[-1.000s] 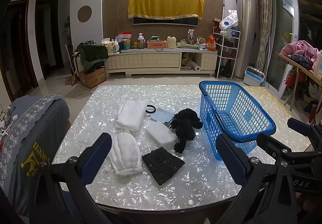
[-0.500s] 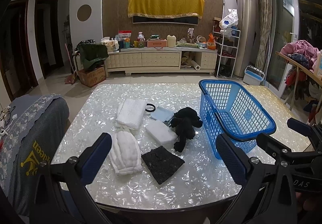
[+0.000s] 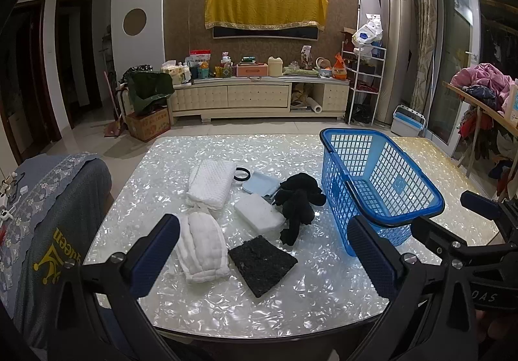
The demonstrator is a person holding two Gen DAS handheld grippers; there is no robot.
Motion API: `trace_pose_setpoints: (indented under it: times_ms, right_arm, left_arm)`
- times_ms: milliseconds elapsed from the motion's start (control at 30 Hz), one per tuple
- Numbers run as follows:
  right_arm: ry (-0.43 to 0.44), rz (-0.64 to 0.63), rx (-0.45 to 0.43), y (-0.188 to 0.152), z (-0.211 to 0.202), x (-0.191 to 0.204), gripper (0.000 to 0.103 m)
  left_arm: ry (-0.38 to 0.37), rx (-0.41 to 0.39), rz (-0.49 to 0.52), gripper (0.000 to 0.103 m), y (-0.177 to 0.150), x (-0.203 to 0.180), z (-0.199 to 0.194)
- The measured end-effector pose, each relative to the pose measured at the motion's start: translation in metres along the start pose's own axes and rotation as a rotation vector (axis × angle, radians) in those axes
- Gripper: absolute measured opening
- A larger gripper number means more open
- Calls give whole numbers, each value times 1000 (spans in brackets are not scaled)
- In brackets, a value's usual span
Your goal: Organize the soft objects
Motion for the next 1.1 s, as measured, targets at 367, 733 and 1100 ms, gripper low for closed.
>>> trace_pose_setpoints:
  times_ms: [367, 733, 1100]
  right_arm:
    - [0, -1, 2, 0, 0, 0, 103]
    - [1, 0, 3, 0, 0, 1, 103]
    - [17, -9, 15, 0, -1, 3, 103]
  left_arm:
    - [1, 0, -1, 103, 0, 0, 0]
    - [1, -4, 6, 103, 1, -1, -1]
    - [-11, 13, 25, 103, 4, 0, 0]
Point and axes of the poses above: each gripper's, at about its wrist camera, not at the fingertips, and z roughly the way its jaws point, x to its left, y to its top, the point moved 6 cm from there along z, roughly the way its jaws point, and after that the axes turned 9 degrees about -y, right-handed, at the moved point
